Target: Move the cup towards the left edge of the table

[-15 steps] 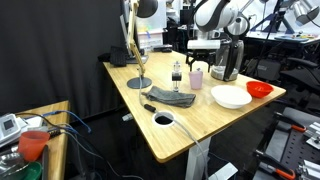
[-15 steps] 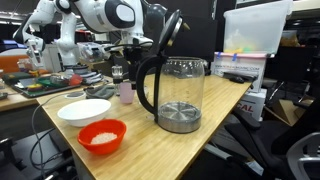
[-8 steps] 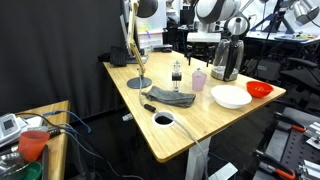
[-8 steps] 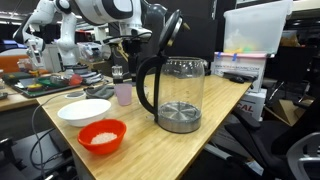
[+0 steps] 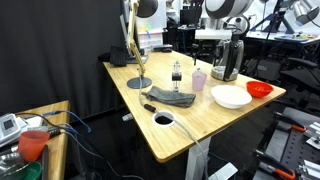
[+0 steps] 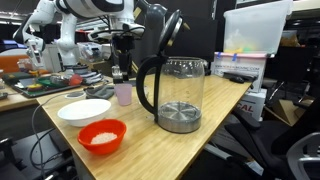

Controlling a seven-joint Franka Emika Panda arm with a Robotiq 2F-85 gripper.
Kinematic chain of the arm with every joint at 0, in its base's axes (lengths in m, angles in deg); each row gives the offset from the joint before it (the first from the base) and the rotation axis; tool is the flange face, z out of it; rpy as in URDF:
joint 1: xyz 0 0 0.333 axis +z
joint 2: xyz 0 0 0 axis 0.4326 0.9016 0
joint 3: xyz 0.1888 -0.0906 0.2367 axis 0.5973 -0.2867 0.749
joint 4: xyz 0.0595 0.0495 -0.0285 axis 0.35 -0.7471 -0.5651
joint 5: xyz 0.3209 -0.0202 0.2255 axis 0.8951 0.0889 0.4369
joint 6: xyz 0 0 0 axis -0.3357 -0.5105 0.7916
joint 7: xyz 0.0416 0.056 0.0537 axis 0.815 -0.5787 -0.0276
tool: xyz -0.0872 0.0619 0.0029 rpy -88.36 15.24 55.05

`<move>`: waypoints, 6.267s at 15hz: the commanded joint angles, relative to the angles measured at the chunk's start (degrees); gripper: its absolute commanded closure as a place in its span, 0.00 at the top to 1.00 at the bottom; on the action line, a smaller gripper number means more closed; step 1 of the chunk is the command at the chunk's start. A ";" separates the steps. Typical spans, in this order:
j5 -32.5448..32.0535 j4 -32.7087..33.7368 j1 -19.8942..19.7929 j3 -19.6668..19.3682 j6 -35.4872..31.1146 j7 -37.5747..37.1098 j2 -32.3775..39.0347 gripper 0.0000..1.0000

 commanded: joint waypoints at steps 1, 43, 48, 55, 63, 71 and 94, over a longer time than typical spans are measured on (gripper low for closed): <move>1.71 -2.87 -0.79 0.72 1.32 3.02 -2.48 1.00; 5.46 -7.18 0.28 5.12 8.03 29.77 -12.80 0.01; 7.48 -10.34 2.91 8.14 7.85 42.65 -14.72 0.01; 9.17 -10.75 4.56 9.92 7.92 45.63 -13.78 0.05; 11.23 -12.23 5.26 10.60 6.59 45.54 -12.66 0.01; 22.14 -13.46 7.64 13.36 5.23 48.94 -8.27 0.01; 22.04 -13.48 7.84 15.23 0.51 49.72 -10.14 1.00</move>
